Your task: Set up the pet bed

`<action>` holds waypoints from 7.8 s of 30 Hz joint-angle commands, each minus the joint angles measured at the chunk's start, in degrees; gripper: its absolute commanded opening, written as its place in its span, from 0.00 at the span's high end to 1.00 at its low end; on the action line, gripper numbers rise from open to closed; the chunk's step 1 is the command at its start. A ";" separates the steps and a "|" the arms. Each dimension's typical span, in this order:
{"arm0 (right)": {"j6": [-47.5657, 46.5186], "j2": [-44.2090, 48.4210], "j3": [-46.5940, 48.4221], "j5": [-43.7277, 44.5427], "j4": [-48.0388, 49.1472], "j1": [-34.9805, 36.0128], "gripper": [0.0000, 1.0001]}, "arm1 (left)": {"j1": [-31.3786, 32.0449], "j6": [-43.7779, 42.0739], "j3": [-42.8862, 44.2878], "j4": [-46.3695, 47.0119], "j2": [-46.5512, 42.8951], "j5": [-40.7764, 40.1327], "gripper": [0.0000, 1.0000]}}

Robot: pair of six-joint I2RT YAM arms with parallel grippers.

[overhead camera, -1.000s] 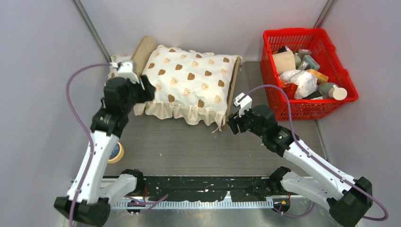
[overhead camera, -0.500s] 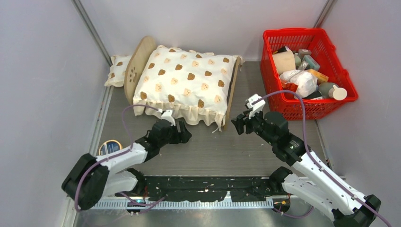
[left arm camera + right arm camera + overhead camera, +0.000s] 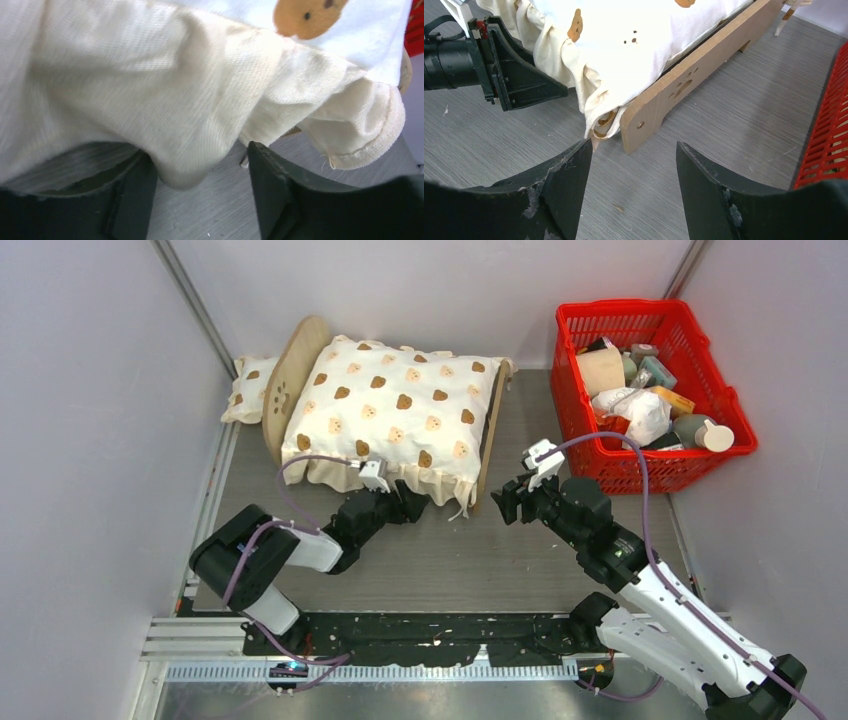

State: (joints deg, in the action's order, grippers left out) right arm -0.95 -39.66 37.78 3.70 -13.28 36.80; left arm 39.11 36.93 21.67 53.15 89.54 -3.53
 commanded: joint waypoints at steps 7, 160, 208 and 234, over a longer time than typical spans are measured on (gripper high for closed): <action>-4.09 -0.60 -0.70 0.27 2.88 0.21 0.31 | 2.38 -2.88 5.79 -0.41 -14.58 -0.72 1.00; 17.27 -28.56 -0.02 -29.75 32.62 -1.90 0.64 | -3.78 4.27 32.92 -19.80 -9.33 0.81 1.00; 31.14 -27.23 -8.28 -29.76 43.24 -5.77 0.42 | -3.95 3.97 31.24 -17.64 -3.85 0.19 1.00; 22.52 -31.79 -0.59 -17.43 33.12 2.75 0.37 | -3.89 4.60 31.05 -16.99 -3.22 0.67 1.00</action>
State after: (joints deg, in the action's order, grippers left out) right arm 22.83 -68.07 36.42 -8.40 11.79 39.27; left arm 35.51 41.60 52.58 32.21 86.52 -2.92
